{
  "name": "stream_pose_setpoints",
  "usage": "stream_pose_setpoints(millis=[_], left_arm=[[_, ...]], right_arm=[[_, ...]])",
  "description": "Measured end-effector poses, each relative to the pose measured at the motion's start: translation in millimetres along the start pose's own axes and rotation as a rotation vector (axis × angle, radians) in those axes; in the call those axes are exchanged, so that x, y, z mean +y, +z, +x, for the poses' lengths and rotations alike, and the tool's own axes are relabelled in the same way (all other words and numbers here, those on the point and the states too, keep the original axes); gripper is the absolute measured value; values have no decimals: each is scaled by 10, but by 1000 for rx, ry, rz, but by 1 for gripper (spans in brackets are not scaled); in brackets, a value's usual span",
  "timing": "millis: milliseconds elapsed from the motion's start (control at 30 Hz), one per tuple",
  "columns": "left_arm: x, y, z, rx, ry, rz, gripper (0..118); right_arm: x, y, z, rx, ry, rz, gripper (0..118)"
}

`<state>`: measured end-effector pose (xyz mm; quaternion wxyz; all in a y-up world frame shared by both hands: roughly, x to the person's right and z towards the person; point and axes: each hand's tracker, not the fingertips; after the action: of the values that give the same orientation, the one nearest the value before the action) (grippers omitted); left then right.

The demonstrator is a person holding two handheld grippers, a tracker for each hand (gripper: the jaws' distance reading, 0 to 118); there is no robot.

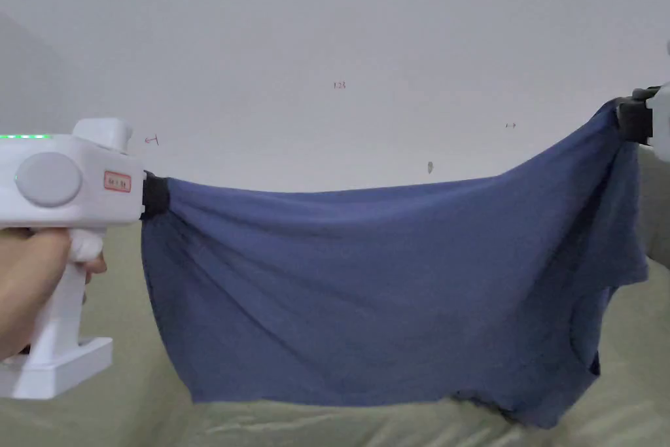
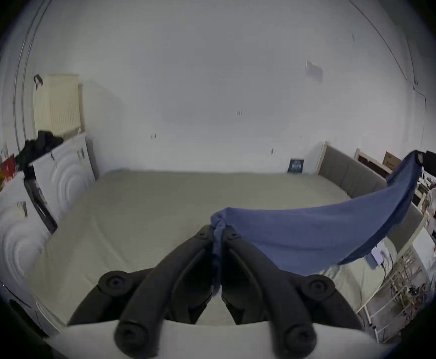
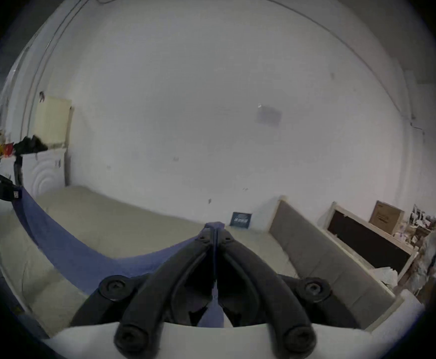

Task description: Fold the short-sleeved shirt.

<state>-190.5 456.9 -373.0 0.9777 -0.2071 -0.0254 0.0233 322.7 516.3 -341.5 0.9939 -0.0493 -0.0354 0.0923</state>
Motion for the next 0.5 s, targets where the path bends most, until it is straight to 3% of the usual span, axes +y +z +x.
stream_pose_setpoints(millis=[200, 500], left_arm=[[661, -141, 103, 93, -37, 35, 5], [1181, -528, 97, 210, -19, 42, 5]], right_arm=[[328, -330, 142, -23, -48, 2, 1], [659, -1207, -48, -55, -23, 12, 1]])
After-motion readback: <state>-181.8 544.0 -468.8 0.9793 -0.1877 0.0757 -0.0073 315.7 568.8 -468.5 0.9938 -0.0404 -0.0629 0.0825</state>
